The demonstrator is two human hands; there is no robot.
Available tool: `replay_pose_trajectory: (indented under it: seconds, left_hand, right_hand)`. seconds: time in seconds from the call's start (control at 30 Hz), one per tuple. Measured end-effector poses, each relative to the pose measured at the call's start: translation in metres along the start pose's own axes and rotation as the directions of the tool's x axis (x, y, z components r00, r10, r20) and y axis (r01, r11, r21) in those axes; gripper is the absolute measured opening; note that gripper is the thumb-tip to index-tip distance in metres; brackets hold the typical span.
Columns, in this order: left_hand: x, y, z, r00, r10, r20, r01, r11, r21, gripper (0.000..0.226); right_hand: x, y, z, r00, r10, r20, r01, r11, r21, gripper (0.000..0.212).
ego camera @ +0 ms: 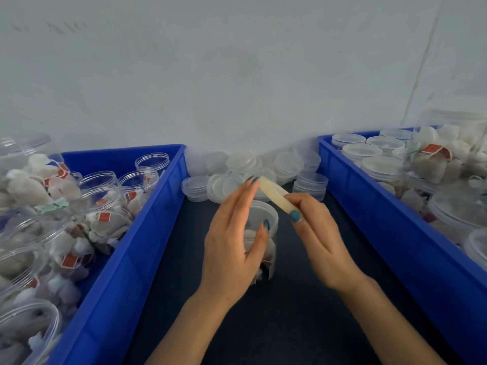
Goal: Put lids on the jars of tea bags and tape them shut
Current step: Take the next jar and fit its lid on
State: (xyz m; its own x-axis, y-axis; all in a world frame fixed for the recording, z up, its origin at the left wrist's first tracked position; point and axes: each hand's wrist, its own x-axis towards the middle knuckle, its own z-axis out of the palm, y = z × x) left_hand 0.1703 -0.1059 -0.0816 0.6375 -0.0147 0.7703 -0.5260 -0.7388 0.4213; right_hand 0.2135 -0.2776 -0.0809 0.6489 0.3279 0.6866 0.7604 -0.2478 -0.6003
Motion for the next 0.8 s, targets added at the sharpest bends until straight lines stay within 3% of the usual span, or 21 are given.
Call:
replay_pose_trajectory:
  seconds: [0.1,0.37,0.57,0.7,0.8]
  left_hand:
    - [-0.001,0.008,0.003,0.999,0.029,0.020,-0.030,1.000,0.008,0.061]
    - [-0.006,0.013,0.004,0.991,0.078,-0.113,-0.061,0.987,0.148,0.049]
    - [-0.003,0.006,-0.004,0.971,0.040,-0.236,-0.039,0.999,0.010,0.022]
    - [0.001,0.004,-0.009,0.961,-0.024,-0.276,0.003,0.997,-0.078,0.016]
    - [0.003,0.001,-0.012,0.963,-0.004,-0.269,-0.006,0.999,-0.036,0.018]
  right_hand:
    - [-0.003,-0.003,0.011,0.994,-0.101,-0.041,0.096,0.990,-0.103,0.024]
    - [-0.004,-0.002,0.012,0.987,-0.130,-0.090,0.112,0.976,-0.185,0.024]
    - [-0.004,-0.003,0.012,0.977,-0.213,-0.033,0.191,0.927,-0.324,0.026]
    - [-0.005,-0.005,0.012,0.961,-0.274,0.028,0.262,0.876,-0.406,0.022]
    - [-0.005,-0.009,0.011,0.948,-0.315,0.043,0.299,0.837,-0.459,0.021]
